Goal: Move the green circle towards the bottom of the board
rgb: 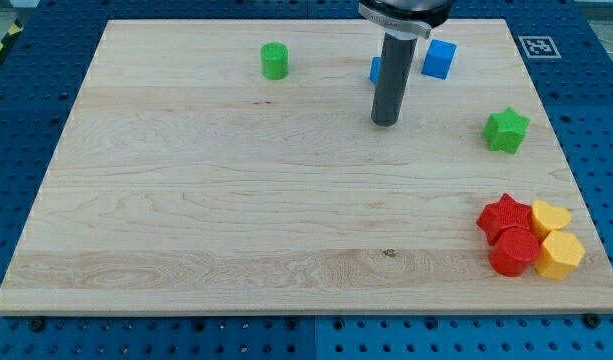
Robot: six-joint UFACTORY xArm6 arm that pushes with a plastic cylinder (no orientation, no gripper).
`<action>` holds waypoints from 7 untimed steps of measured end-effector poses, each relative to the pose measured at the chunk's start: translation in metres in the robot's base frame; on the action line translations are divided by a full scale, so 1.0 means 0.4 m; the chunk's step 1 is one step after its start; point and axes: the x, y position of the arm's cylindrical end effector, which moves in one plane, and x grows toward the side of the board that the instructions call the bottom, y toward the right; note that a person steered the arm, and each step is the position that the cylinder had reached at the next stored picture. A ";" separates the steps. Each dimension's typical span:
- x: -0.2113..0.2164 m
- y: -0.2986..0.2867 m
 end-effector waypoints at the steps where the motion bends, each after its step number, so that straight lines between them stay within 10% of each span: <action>1: -0.054 -0.023; 4: -0.332 -0.204; 7: -0.328 -0.384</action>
